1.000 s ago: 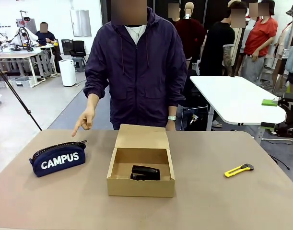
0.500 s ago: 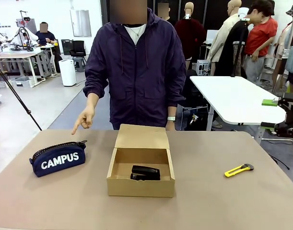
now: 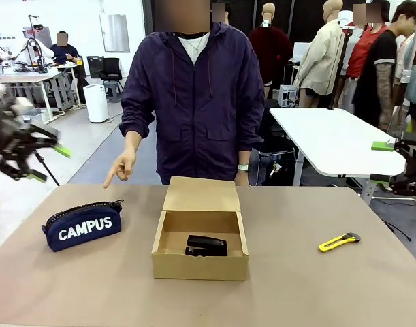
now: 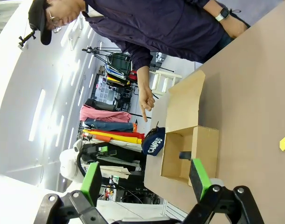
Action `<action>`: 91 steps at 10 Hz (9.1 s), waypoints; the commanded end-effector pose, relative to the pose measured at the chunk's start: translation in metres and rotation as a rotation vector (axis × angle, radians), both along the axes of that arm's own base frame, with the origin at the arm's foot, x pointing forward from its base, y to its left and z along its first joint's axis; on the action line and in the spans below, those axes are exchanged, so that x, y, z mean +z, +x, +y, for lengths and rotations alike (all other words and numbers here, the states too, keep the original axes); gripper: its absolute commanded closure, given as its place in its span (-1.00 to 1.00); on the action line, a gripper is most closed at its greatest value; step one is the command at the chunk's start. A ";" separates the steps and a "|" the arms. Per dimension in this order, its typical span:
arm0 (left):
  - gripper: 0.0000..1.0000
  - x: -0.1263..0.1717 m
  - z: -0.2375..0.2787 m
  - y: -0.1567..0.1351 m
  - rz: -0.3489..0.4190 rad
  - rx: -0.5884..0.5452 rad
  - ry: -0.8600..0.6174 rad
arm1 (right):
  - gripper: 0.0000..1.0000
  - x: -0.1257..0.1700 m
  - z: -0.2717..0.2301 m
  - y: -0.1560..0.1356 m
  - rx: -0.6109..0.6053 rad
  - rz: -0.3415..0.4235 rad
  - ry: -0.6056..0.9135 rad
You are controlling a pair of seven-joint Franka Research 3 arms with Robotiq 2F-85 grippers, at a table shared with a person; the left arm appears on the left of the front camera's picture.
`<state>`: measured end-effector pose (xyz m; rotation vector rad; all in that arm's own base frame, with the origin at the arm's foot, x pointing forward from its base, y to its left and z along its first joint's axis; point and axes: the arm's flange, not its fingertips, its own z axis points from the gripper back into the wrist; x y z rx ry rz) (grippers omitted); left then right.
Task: Pack the items into the box.
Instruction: Pick up the item indicated by the person and place it inside the Mailer Box.
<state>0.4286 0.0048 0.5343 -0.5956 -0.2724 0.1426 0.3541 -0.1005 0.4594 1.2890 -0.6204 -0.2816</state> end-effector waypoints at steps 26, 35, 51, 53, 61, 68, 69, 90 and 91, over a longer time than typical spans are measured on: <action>-1.00 -0.083 -0.023 0.102 -0.238 -1.204 0.440 | -1.00 0.002 -0.001 -0.002 0.011 0.009 -0.004; -1.00 -0.153 -0.022 0.128 -0.354 -1.309 0.710 | -1.00 0.002 -0.001 -0.002 0.011 0.009 -0.004; 1.00 -0.191 -0.024 0.126 -0.243 -1.429 0.568 | -1.00 0.002 -0.001 -0.002 0.011 0.009 -0.004; 1.00 -0.162 -0.018 0.120 -0.228 -1.405 0.558 | -1.00 0.002 -0.001 -0.002 0.011 0.009 -0.004; 1.00 0.001 -0.007 0.054 -0.296 -1.297 0.580 | -1.00 0.002 -0.001 -0.002 0.011 0.009 -0.004; 1.00 0.036 -0.115 0.077 -0.338 -1.432 0.678 | -1.00 0.002 -0.001 -0.002 0.011 0.009 -0.004; 1.00 0.042 -0.154 0.089 -0.346 -1.510 0.680 | -1.00 0.002 -0.001 -0.002 0.011 0.009 -0.004; 1.00 -0.163 -0.408 0.056 -0.277 -1.718 0.612 | -1.00 0.002 -0.001 -0.002 0.011 0.009 -0.004; 1.00 -0.170 -0.409 0.057 -0.268 -1.726 0.603 | -1.00 0.002 -0.001 -0.002 0.011 0.009 -0.004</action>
